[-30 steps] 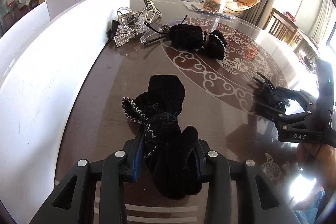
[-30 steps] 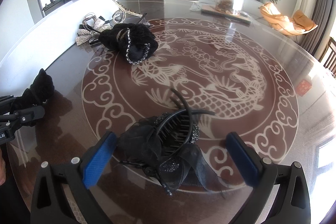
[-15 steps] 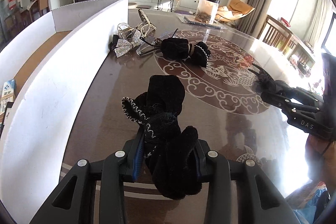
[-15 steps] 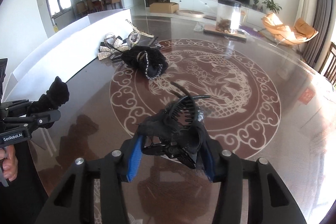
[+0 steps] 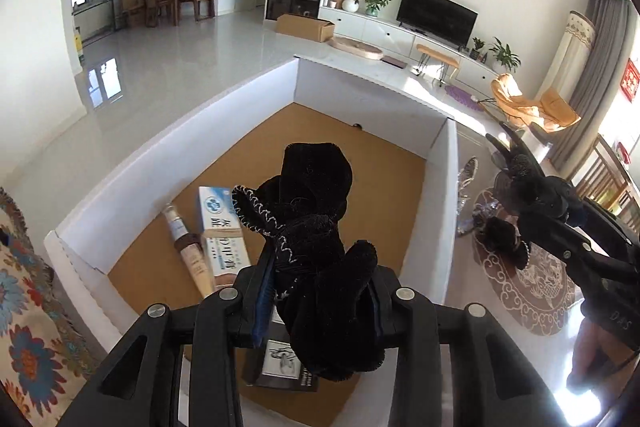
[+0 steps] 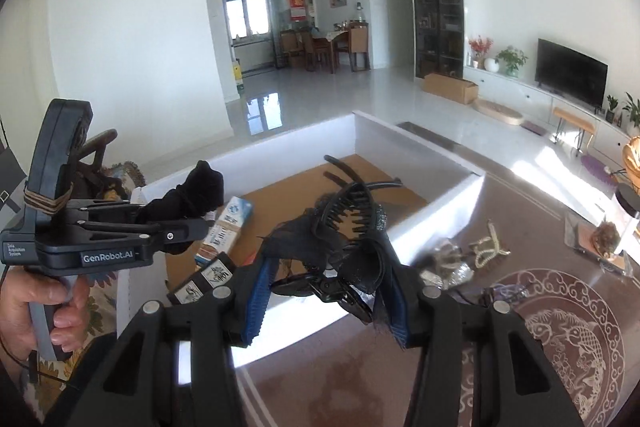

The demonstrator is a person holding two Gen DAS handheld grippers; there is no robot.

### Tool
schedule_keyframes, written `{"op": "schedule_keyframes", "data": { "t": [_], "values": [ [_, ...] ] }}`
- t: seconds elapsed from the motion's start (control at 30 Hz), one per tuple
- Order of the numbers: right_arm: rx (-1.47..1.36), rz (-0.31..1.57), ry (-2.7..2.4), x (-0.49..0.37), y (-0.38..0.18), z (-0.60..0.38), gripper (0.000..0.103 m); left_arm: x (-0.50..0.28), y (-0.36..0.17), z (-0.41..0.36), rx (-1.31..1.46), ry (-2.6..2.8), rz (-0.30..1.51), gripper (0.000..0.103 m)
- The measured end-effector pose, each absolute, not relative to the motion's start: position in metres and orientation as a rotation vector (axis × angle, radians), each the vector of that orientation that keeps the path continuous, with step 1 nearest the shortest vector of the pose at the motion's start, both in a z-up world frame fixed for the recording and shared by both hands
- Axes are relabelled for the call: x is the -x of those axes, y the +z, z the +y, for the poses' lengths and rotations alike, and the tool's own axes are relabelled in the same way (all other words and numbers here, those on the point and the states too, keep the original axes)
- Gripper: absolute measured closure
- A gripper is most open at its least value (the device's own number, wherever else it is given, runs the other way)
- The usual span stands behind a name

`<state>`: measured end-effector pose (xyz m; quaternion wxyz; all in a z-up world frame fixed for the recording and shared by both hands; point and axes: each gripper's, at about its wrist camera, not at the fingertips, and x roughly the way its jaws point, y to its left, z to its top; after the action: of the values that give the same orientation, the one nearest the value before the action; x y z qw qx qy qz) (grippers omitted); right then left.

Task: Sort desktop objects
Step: 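Carry both items into the cardboard bin and open both tools, then return both tools to the table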

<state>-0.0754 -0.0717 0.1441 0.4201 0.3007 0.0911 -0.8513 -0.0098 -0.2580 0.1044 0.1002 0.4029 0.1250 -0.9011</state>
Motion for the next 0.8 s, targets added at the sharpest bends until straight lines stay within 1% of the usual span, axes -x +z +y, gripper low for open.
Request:
{"op": "schedule_keyframes", "data": {
  "t": [0.13, 0.23, 0.3, 0.33, 0.37, 0.4, 0.43, 0.5, 0.53, 0.57, 0.7, 0.73, 0.77, 0.8],
  "values": [
    [-0.845, 0.314, -2.023, 0.099, 0.116, -0.149, 0.053, 0.011, 0.073, -0.314, -1.257, -2.496, 0.462, 0.066],
    [-0.950, 0.349, -1.956, 0.116, 0.090, -0.190, 0.053, 0.015, 0.055, -0.333, -1.326, -2.435, 0.501, 0.065],
    [-1.042, 0.330, -1.897, 0.126, 0.074, -0.209, 0.051, 0.020, 0.047, -0.337, -1.372, -2.396, 0.492, 0.059],
    [-1.090, 0.325, -1.889, 0.131, 0.066, -0.216, 0.047, 0.022, 0.046, -0.334, -1.374, -2.389, 0.433, 0.056],
    [-1.132, 0.319, -1.880, 0.135, 0.059, -0.221, 0.039, 0.023, 0.045, -0.331, -1.381, -2.385, 0.396, 0.042],
    [-1.156, 0.304, -1.871, 0.138, 0.055, -0.222, 0.035, 0.023, 0.044, -0.327, -1.384, -2.383, 0.374, 0.024],
    [-1.154, 0.287, -1.876, 0.139, 0.055, -0.220, 0.033, 0.022, 0.043, -0.325, -1.374, -2.381, 0.362, 0.018],
    [-1.118, 0.238, -1.892, 0.136, 0.061, -0.208, 0.030, 0.014, 0.044, -0.320, -1.337, -2.398, 0.347, 0.017],
    [-1.099, 0.213, -1.902, 0.135, 0.066, -0.197, 0.025, 0.010, 0.045, -0.317, -1.320, -2.407, 0.333, 0.017],
    [-1.069, 0.195, -1.922, 0.130, 0.072, -0.185, 0.023, 0.007, 0.047, -0.313, -1.304, -2.412, 0.325, 0.017],
    [-0.855, 0.160, -2.053, 0.096, 0.105, -0.112, 0.022, -0.005, 0.068, -0.286, -1.236, -2.503, 0.334, 0.017],
    [-0.798, 0.149, -2.096, 0.087, 0.111, -0.089, 0.017, -0.008, 0.074, -0.273, -1.221, -2.542, 0.332, 0.017],
    [-0.744, 0.141, -2.149, 0.079, 0.116, -0.064, 0.007, -0.008, 0.082, -0.258, -1.209, -2.589, 0.326, 0.017],
    [-0.701, 0.138, -2.208, 0.071, 0.118, -0.037, 0.002, -0.006, 0.090, -0.241, -1.202, -2.640, 0.317, 0.017]
  ]
}}
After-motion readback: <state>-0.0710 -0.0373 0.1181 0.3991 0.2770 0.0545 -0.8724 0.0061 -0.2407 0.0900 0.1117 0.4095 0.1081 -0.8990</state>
